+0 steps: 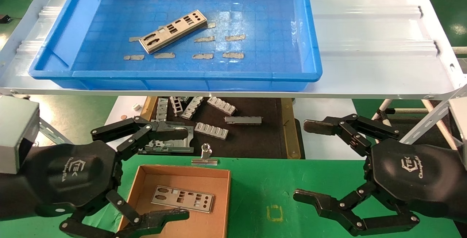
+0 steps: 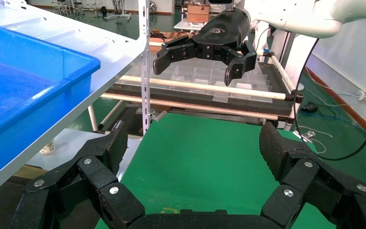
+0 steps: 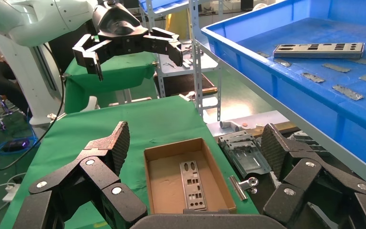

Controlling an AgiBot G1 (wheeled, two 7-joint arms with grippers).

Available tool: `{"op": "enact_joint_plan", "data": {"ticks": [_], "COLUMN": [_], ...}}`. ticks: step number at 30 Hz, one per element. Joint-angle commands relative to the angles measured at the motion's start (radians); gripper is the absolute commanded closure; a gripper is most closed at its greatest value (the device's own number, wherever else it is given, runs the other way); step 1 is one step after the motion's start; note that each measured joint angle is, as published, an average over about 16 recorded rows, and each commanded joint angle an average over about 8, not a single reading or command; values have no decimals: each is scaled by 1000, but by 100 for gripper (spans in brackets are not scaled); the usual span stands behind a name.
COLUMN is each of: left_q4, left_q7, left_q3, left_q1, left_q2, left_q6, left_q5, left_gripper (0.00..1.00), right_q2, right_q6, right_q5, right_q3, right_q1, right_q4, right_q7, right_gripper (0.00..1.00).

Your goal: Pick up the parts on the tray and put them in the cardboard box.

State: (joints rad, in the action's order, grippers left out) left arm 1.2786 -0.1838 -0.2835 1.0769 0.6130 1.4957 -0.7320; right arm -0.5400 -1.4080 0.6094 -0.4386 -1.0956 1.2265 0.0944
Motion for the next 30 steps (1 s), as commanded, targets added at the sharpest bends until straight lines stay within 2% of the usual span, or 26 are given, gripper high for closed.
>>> {"op": "enact_joint_plan", "data": {"ticks": [1,10,11,12,18,19,20,25,30], "left_q4": [0,0,0,1,-7,-13,-22,-81,-173], "left_q7": [0,0,0,0,-2,-4,-6,-18,-25], "left_q3": [0,0,0,0,3,5,6,9,-23], "left_q1": [0,0,0,0,2,4,8,53,166], "left_q2": [0,0,0,0,2,4,8,51,127], "left_q6": [0,0,0,0,-13,-23,-37,-164,-303], "left_q5": [0,0,0,0,0,-1,-3,-45,-152], "left_gripper": [0,0,0,0,0,0,0,0,0], "right_q2": [0,0,0,0,0,0,0,0,0], "right_q6": [0,0,0,0,0,0,0,0,0], "right_q5": [0,0,0,0,0,0,0,0,0], "right_q3": [0,0,0,0,0,0,0,0,0], "right_q1": [0,0,0,0,0,0,0,0,0], "right_q4": [0,0,0,0,0,0,0,0,0], "right_q7": [0,0,0,0,0,0,0,0,0], "right_gripper": [0,0,4,13,88,97,100,100,100]}}
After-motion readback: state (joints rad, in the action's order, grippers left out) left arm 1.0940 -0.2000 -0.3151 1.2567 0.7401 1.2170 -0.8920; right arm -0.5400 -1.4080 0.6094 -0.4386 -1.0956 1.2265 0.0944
